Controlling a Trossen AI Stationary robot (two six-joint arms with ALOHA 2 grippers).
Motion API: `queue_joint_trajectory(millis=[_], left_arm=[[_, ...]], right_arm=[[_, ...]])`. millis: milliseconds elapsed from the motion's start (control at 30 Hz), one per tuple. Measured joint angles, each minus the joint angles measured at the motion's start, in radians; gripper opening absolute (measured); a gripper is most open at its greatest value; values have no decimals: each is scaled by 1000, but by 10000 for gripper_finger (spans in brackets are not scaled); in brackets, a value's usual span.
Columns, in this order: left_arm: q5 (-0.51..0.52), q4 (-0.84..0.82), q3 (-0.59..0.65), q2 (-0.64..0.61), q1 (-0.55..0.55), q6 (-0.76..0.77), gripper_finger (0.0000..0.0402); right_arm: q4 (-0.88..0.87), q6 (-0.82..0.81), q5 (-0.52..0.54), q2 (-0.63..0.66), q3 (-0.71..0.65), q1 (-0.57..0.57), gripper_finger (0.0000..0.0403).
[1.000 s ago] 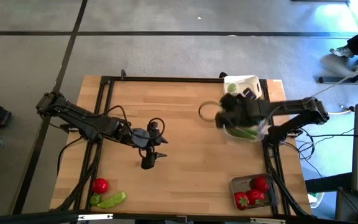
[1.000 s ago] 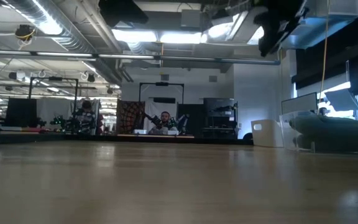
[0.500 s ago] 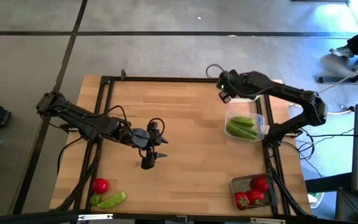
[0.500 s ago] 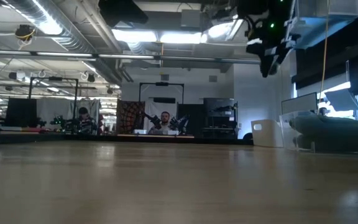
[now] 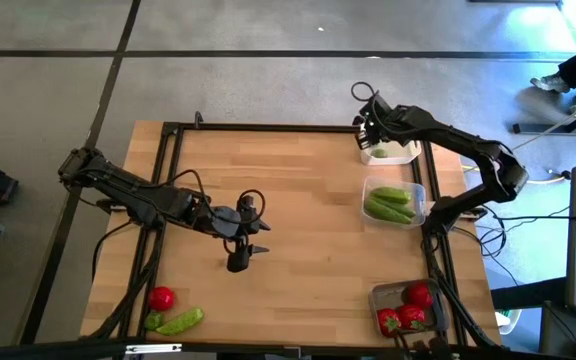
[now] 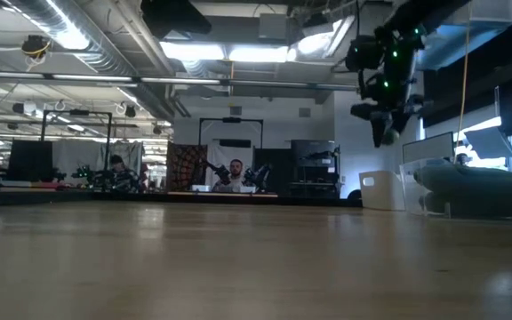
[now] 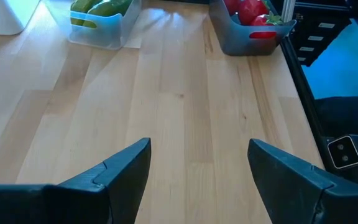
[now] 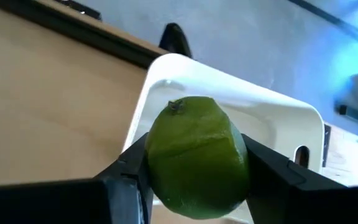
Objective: Sort produce into baskets
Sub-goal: Put the bottom lime into the white bin
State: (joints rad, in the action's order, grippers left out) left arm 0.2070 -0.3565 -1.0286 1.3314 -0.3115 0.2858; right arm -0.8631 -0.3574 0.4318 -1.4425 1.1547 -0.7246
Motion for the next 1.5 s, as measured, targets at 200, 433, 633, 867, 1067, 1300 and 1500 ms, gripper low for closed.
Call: queue_joint_trajectory(millis=[200, 433, 633, 867, 1067, 1300, 1500], left_arm=[[0, 0, 0, 0, 0, 1, 267], [0, -1, 0, 0, 0, 2, 267], [0, -1, 0, 0, 0, 3, 267], [0, -1, 0, 0, 0, 3, 267], [-1, -1, 0, 0, 0, 3, 267], [-1, -1, 0, 0, 0, 3, 267], [-1, -1, 0, 0, 0, 3, 267]], right_arm=[[102, -1, -39, 0, -76, -70, 172], [207, -22, -91, 0, -151, -90, 172], [251, -23, -94, 0, -185, -88, 172], [305, -35, -115, 0, -240, -87, 172], [334, -52, -113, 0, -273, -87, 172], [349, -24, -112, 0, -289, -87, 172], [381, -8, -112, 0, -310, -87, 202]])
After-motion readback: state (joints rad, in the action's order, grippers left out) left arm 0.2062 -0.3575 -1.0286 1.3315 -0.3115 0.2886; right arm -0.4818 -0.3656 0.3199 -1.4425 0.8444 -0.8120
